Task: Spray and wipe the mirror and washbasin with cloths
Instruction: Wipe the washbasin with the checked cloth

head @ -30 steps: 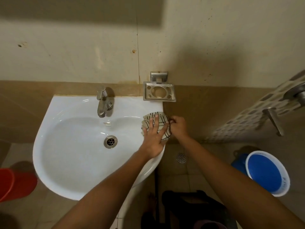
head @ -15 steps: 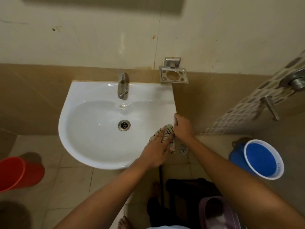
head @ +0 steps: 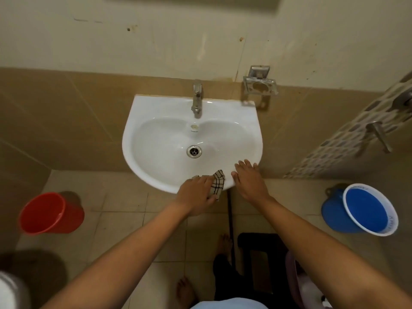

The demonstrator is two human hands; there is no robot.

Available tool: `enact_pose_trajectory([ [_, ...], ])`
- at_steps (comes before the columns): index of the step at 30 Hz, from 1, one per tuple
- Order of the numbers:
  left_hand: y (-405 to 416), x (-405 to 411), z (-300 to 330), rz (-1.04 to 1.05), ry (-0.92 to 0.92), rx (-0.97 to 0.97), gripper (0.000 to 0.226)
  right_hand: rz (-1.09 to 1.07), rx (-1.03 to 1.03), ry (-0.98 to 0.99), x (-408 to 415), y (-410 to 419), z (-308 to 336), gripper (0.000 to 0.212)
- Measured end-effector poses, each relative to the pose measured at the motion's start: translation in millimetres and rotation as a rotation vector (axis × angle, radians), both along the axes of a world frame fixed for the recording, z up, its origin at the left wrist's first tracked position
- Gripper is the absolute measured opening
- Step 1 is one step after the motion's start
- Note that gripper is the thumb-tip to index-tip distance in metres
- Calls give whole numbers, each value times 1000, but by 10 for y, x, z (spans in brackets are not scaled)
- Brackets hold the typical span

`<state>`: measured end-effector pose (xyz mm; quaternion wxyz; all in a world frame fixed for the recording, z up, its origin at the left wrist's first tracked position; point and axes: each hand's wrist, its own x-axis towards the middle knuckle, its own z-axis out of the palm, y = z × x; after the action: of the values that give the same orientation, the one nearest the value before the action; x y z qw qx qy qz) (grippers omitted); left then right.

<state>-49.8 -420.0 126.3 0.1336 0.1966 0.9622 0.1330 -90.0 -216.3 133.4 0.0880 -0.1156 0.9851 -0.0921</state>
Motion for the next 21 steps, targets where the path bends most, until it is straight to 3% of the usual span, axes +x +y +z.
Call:
enact_pose_trajectory([
  [5, -676, 46, 41, -11, 50, -71, 71, -6, 42, -6, 86, -64, -30, 64],
  [9, -1270, -38, 44, -38, 100, -85, 58, 0, 33, -20, 95, -53, -35, 45],
  [12, -1566, -154, 101, -22, 69, -156, 71, 16, 30, -34, 105, -41, -12, 46],
  [18, -1415, -171, 88, 64, 51, -227, 77, 43, 17, 11, 107, 10, -56, 69],
  [21, -1087, -135, 86, 79, 15, -231, 77, 53, -5, 47, 112, 22, -103, 64],
])
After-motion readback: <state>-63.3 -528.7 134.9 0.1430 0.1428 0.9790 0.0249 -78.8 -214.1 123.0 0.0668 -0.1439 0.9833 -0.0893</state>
